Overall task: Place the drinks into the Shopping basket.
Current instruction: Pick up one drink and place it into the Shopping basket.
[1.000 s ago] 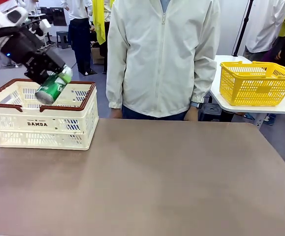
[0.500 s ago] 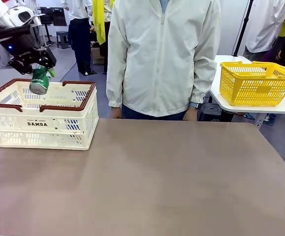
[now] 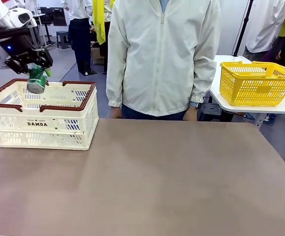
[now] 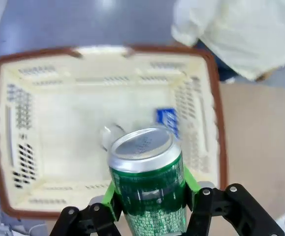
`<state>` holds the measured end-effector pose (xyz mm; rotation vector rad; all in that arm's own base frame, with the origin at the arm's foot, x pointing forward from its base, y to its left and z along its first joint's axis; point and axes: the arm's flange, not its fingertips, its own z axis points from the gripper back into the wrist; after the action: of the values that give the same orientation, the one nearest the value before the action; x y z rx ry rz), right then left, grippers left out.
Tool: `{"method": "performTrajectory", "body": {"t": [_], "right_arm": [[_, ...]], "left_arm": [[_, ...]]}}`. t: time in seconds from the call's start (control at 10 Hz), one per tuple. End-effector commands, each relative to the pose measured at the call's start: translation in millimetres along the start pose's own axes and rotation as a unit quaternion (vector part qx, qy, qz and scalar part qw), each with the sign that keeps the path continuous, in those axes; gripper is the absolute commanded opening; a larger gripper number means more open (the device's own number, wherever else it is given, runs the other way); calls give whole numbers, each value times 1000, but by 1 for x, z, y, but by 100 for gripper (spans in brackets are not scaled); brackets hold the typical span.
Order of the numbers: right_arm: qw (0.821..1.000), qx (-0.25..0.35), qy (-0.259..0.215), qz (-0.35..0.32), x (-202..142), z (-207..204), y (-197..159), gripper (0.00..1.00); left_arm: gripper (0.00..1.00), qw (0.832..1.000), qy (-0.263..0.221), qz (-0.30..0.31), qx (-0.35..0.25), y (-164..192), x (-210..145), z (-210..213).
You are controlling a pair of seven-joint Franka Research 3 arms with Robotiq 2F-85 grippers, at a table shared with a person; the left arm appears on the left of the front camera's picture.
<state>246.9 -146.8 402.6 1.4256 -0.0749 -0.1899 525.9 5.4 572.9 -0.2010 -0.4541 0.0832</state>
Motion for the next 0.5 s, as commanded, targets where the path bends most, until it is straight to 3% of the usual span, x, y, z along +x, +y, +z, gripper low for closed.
{"method": "performTrajectory", "body": {"t": [0.0,0.2,0.4], "right_arm": [[1000,-1,2,-6,0,1,7,100],[1000,-1,2,-6,0,1,7,100],[1000,-1,2,-6,0,1,7,100]], "left_arm": [[0,999,-11,-9,40,31,69,-30],[0,996,14,-77,33,52,74,-73],[0,991,59,-116,26,69,57,-106]]}}
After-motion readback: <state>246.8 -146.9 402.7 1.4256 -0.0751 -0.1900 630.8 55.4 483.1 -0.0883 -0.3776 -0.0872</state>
